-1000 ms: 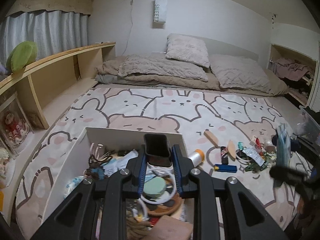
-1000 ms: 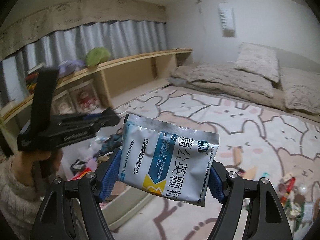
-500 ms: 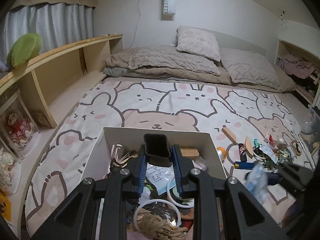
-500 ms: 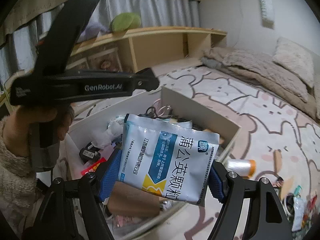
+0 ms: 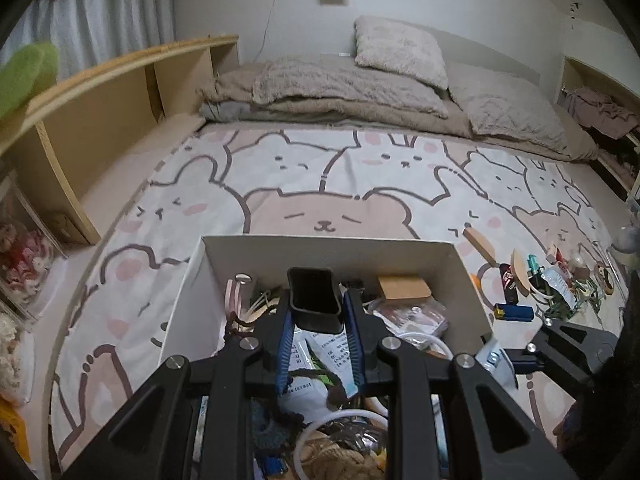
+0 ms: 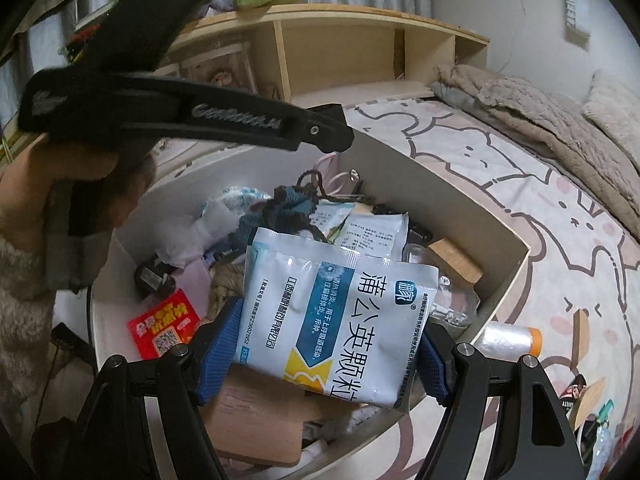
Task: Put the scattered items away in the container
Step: 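Open the right tool to drop the sachet while the left tool releases the cap into the box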
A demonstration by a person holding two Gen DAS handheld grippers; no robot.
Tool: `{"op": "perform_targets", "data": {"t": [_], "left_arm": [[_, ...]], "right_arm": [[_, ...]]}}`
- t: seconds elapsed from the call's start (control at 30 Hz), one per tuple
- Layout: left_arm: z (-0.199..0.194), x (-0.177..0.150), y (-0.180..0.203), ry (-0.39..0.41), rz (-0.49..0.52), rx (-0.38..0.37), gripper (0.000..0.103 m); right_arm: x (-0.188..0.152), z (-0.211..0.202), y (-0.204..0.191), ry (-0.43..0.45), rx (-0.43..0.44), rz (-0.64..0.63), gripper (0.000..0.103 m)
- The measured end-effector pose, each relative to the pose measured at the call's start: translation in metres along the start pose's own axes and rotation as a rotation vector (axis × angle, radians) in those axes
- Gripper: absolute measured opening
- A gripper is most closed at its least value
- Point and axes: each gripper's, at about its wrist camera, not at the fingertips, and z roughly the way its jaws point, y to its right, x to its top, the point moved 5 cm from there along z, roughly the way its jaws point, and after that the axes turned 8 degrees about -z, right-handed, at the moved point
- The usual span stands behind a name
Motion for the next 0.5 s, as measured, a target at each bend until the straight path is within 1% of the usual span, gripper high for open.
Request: {"op": "perform_targets", "data": {"t": [0.13,0.27,0.3,0.4,0.5], "left_arm": [[0.018,0.005,-0.004,-0.064,-0.010,-0.010,0.024],[0.038,0.011,-0.006,-0.128,0.000,0.017,0.024],[0.041,0.012,-0.006,-0.138,0.000,0.022,0.024],[0.053,0.015,-0.009,-0.173,0.011,0.054,0.024],[0.066,0.016,-0.013,-0.204,0.034,0.113,0.024]], "right_arm": [[-0.002,-0.001,0.001,-0.005,0.013,0.005,0.079],[-0.003,-0.001,0.002,0.003,0.026,0.013,0.090],[-0.003,-0.001,0.002,0.004,0.028,0.010,0.090],[-0.004,-0.001,0.000,0.003,0.034,-0.002,0.090],[-0.003,-0.002,0.000,0.007,0.047,0.002,0.090]]}}
